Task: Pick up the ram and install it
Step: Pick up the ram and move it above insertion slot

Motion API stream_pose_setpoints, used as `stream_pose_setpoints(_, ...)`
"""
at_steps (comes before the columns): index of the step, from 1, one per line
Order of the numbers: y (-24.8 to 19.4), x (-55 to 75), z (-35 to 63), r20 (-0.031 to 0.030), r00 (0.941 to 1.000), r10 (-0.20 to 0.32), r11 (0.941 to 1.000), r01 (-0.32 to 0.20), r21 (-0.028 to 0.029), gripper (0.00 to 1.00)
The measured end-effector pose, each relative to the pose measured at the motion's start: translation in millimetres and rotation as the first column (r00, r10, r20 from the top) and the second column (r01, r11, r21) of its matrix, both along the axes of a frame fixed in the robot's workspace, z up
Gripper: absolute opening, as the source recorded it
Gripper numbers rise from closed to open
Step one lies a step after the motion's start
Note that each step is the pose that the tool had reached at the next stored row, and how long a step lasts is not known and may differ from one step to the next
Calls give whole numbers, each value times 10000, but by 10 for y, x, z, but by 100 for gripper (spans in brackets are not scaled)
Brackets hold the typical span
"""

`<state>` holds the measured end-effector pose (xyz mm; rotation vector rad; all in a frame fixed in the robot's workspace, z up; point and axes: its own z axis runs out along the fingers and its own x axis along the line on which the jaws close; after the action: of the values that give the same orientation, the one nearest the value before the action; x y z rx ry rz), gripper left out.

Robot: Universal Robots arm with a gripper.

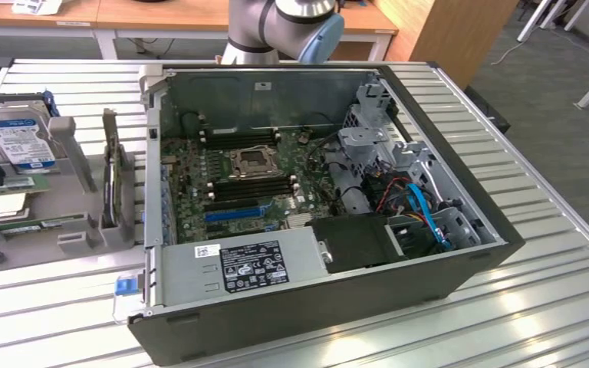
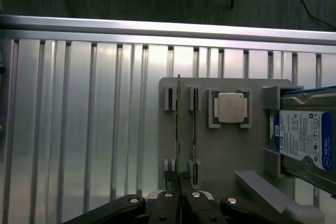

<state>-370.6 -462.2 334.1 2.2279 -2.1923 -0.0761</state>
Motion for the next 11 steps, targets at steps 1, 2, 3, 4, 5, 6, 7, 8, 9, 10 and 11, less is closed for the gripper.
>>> stream_pose_setpoints(1,0,0,24,0,10000,1,10000,-1,0,12)
stream_pose_setpoints(2,0,0,45,0,10000,1,10000,-1,-1,12)
stream_pose_setpoints(3,0,0,67,0,10000,1,10000,-1,0,12)
stream_pose_setpoints(4,0,0,87,0,10000,0,10000,0,0,12)
stream_pose_setpoints(5,0,0,107,-1,10000,-1,10000,1,-1,12)
stream_pose_setpoints(6,0,0,126,0,10000,-1,10000,1,1,12)
stream_pose_setpoints(7,0,0,146,0,10000,-1,10000,1,0,12)
stream_pose_setpoints(8,0,0,167,0,10000,0,10000,0,0,12)
stream_pose_setpoints(9,0,0,190,0,10000,0,10000,0,0,12)
stream_pose_setpoints(10,0,0,211,1,10000,0,10000,0,1,12)
stream_pose_setpoints(11,0,0,232,0,10000,0,10000,0,0,12)
